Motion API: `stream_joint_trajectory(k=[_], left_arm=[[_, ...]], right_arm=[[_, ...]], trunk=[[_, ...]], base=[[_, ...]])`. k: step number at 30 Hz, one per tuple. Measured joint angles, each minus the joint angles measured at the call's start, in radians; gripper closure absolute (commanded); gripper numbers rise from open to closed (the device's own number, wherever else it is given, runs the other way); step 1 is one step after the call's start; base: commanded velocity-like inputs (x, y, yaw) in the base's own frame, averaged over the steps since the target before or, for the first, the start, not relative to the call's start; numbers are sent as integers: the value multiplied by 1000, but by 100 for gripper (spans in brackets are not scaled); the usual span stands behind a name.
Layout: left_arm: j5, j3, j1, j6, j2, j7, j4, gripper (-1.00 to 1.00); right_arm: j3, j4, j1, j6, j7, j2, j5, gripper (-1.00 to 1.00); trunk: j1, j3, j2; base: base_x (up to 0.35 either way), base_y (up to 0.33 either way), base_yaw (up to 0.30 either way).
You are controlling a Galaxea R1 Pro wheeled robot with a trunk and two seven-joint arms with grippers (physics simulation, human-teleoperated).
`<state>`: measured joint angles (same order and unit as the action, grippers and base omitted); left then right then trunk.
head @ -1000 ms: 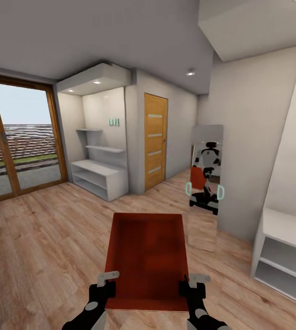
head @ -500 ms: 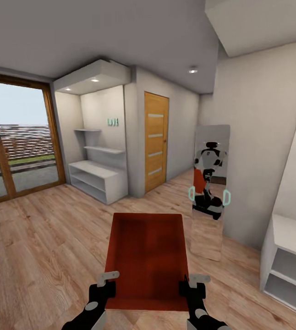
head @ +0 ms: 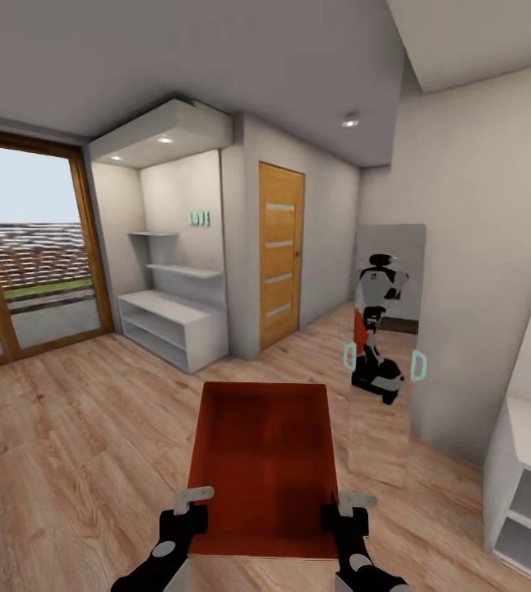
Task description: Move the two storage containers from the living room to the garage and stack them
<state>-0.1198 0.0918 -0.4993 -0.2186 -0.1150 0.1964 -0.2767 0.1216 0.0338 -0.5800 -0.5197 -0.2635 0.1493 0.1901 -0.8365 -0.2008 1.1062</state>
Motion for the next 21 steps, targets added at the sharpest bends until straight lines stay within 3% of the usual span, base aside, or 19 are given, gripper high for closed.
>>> stream_joint_trajectory(k=[21], left_arm=[[-1,-1,0,-1,-1,1,0,100]], right_arm=[[2,0,0,0,2,-1,1,100]], trunk=[[0,0,0]], base=[[321,0,0]])
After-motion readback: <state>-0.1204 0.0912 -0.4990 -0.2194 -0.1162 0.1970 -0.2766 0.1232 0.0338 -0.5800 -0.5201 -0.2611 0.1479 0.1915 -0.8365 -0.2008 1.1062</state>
